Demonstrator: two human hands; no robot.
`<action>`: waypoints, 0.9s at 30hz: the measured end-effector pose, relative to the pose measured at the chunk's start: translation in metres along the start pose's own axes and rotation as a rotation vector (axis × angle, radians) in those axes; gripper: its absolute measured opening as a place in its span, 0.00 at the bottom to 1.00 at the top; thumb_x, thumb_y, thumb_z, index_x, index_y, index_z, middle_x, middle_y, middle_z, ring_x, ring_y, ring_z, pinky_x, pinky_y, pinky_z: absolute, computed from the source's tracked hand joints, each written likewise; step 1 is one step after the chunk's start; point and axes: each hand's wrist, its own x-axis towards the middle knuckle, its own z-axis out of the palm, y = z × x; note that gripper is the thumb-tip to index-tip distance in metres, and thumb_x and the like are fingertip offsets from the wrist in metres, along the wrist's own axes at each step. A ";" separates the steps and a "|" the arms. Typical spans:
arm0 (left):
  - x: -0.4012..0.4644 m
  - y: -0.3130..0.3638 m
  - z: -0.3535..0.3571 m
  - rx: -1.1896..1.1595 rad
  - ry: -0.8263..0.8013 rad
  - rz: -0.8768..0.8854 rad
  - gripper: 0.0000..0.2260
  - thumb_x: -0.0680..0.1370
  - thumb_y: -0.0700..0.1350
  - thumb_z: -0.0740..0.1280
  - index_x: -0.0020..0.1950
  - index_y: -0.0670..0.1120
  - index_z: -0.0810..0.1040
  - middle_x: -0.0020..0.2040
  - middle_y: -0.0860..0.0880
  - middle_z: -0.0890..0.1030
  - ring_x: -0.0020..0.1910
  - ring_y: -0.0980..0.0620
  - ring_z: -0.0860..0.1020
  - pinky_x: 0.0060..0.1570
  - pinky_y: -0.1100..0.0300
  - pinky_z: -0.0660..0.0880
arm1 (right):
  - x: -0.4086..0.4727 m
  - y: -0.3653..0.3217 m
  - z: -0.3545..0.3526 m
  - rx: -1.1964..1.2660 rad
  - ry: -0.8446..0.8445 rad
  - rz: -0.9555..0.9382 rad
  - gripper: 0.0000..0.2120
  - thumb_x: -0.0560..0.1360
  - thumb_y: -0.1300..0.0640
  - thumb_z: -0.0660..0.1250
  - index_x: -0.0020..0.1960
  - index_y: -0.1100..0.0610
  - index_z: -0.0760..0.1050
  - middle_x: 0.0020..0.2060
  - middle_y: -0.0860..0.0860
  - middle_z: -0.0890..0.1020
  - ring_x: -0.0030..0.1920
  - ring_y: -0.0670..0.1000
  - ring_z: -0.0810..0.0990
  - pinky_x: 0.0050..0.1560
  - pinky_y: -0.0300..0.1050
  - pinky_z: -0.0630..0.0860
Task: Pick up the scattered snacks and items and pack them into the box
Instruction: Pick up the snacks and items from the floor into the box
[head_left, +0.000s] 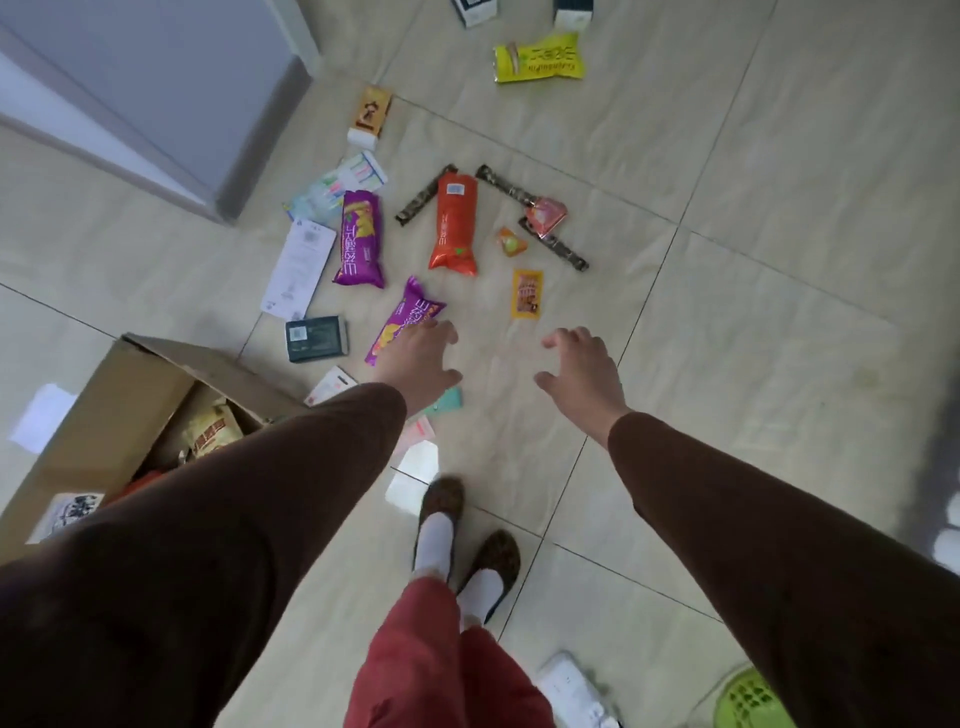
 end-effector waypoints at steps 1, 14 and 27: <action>0.015 0.013 -0.003 0.005 -0.006 0.008 0.23 0.71 0.49 0.74 0.65 0.47 0.75 0.63 0.46 0.76 0.63 0.43 0.74 0.59 0.50 0.73 | 0.008 0.012 -0.010 0.013 0.001 0.007 0.20 0.74 0.53 0.70 0.65 0.55 0.72 0.62 0.55 0.73 0.60 0.58 0.72 0.55 0.52 0.71; 0.195 0.147 -0.040 0.032 -0.017 -0.075 0.22 0.75 0.49 0.73 0.67 0.48 0.74 0.64 0.48 0.76 0.63 0.45 0.75 0.54 0.52 0.72 | 0.164 0.131 -0.144 0.054 -0.005 0.031 0.20 0.75 0.54 0.70 0.65 0.56 0.71 0.62 0.56 0.74 0.61 0.58 0.72 0.58 0.53 0.73; 0.350 0.241 -0.053 -0.157 0.083 -0.288 0.21 0.73 0.48 0.73 0.64 0.47 0.76 0.61 0.46 0.78 0.61 0.43 0.75 0.58 0.48 0.73 | 0.343 0.213 -0.260 0.010 -0.082 -0.126 0.20 0.75 0.55 0.69 0.66 0.55 0.71 0.62 0.55 0.74 0.61 0.58 0.72 0.60 0.50 0.71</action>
